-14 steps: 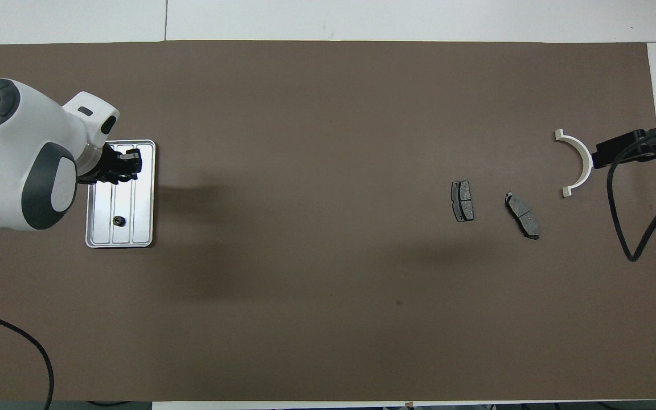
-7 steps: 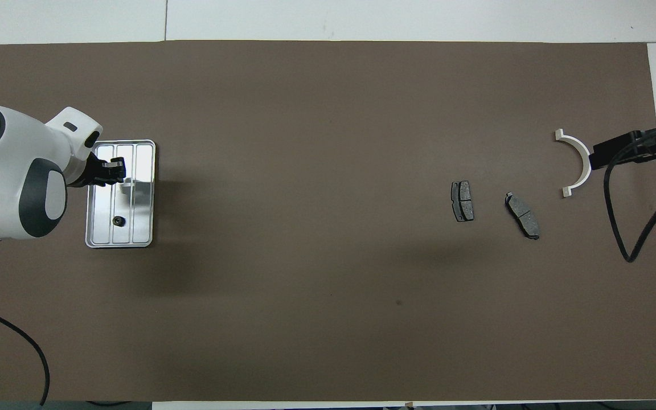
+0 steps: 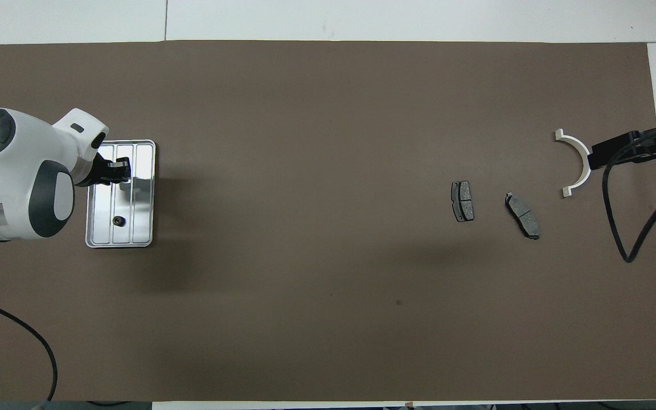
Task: Pick bearing gear from pile to tray
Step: 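Lower the bearing into the tray and open the left gripper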
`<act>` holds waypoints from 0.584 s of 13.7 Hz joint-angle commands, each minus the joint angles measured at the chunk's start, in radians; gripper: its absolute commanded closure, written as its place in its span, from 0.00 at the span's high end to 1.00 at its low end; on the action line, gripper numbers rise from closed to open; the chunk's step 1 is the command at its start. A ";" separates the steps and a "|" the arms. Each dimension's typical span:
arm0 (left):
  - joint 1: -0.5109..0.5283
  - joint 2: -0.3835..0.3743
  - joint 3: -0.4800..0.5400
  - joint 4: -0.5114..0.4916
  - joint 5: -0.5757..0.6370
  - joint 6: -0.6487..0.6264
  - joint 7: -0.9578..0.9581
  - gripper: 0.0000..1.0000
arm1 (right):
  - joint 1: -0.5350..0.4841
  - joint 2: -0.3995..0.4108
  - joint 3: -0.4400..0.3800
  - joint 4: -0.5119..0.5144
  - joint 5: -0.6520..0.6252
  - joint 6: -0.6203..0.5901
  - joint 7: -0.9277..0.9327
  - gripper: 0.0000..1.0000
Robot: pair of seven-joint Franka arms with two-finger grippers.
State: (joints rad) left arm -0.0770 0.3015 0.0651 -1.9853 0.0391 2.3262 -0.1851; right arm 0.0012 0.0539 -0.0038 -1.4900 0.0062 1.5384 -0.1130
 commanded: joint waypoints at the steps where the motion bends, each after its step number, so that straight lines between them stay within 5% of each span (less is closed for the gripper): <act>1: 0.008 -0.002 -0.005 -0.038 0.001 0.052 0.001 0.06 | -0.004 -0.017 0.007 -0.018 -0.008 0.012 0.019 1.00; 5: 0.008 -0.002 -0.005 -0.046 0.001 0.055 0.001 0.16 | 0.000 -0.017 0.008 -0.019 -0.006 0.014 0.019 1.00; 7: 0.008 -0.005 -0.005 -0.061 0.001 0.074 0.000 0.34 | 0.000 -0.017 0.008 -0.021 -0.006 0.019 0.019 1.00; 8: 0.008 -0.007 -0.005 -0.081 0.001 0.097 -0.001 0.35 | 0.000 -0.019 0.008 -0.023 -0.006 0.020 0.019 1.00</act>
State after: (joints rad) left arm -0.0770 0.3038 0.0651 -2.0234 0.0391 2.3694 -0.1852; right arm 0.0033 0.0537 -0.0014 -1.4900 0.0062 1.5390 -0.1130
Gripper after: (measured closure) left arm 0.656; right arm 0.000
